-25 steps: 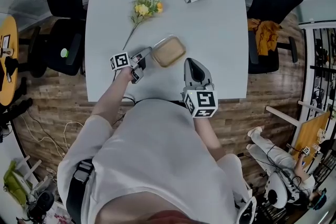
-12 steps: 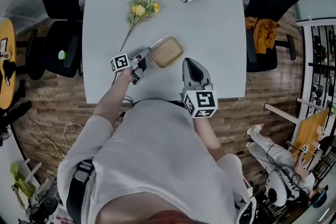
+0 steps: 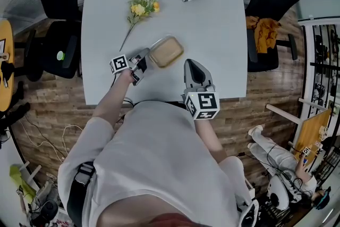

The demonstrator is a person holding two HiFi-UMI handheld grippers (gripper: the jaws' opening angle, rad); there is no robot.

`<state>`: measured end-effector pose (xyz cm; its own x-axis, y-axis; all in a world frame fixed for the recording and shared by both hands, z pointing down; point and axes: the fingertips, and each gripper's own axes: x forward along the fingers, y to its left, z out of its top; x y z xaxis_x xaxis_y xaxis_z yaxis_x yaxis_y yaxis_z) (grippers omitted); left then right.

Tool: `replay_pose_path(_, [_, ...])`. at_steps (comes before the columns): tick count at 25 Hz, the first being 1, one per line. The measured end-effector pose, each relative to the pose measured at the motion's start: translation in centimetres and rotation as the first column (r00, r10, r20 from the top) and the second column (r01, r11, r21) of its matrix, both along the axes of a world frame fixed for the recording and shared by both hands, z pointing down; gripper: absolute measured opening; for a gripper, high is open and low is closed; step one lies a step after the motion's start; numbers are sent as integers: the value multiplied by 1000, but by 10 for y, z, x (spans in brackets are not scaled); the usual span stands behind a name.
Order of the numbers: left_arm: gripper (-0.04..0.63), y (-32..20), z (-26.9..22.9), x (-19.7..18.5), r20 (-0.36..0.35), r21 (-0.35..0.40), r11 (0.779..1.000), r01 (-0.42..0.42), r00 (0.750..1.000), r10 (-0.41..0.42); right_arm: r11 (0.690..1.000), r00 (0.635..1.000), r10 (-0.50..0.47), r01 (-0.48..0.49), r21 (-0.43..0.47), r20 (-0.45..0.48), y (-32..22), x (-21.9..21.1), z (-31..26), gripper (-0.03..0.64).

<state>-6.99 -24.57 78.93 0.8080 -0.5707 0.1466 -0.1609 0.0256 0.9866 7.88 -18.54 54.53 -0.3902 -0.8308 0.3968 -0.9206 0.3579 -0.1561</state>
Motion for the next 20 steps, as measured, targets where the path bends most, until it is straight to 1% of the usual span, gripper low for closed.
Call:
replay_pose_path(4, [52,-2,-10,3,-24,23,1000,4,1000,-4,1000,1000,0,0,8,1,2,0,-2,8])
replay_pose_path(10, [51,-4,-23,2,-1,86,996,-14,1000,14,1000,1000,4,-3,23,-7,5,1,-6,8])
replay_pose_path(13, [51,-3,-32,3,-9,111,994,-18,1000,19,999,1000,0,1,37,-26,9,0,-9,8])
replay_pose_path(16, [48,-2,-44,6,-33,140,990,-18,999,23,999,1000,0,1,45,-25,12,1,-10,8])
replay_pose_path(18, [46,0,-52,10,-24,168,985,-34,999,38,999,1000,1,0,50,-22,15,2,-11,8])
replay_pose_path(20, [46,3,-60,12,2,201,978,-58,998,58,998,1000,-3,4,57,-27,17,1,-13,8])
